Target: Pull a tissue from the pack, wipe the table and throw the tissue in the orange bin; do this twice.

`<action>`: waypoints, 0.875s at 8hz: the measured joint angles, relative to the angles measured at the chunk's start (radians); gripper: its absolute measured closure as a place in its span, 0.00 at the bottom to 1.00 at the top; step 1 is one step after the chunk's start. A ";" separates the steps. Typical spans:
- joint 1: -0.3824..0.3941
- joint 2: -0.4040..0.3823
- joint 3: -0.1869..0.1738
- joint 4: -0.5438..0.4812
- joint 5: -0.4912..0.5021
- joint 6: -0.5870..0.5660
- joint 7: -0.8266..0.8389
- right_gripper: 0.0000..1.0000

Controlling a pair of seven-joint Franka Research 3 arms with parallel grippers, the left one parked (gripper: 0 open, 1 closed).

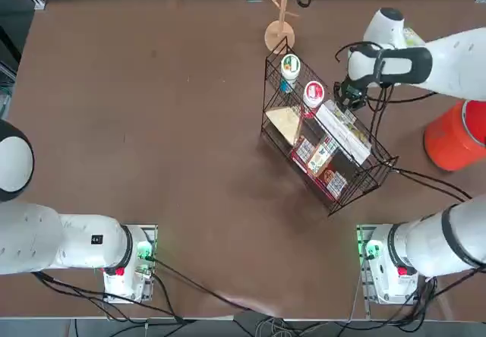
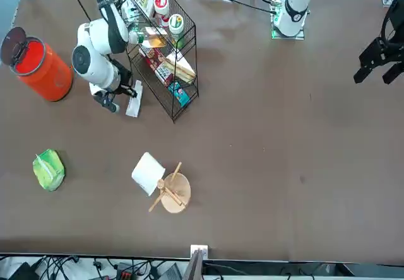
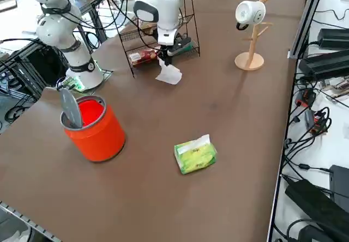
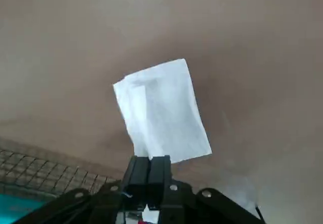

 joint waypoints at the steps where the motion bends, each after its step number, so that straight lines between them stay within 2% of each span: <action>1: 0.008 0.023 0.000 -0.003 0.000 0.018 0.004 0.99; 4: 0.010 0.087 -0.006 -0.004 0.000 0.074 0.004 0.99; 7: -0.004 0.118 -0.025 -0.004 -0.001 0.083 -0.046 0.99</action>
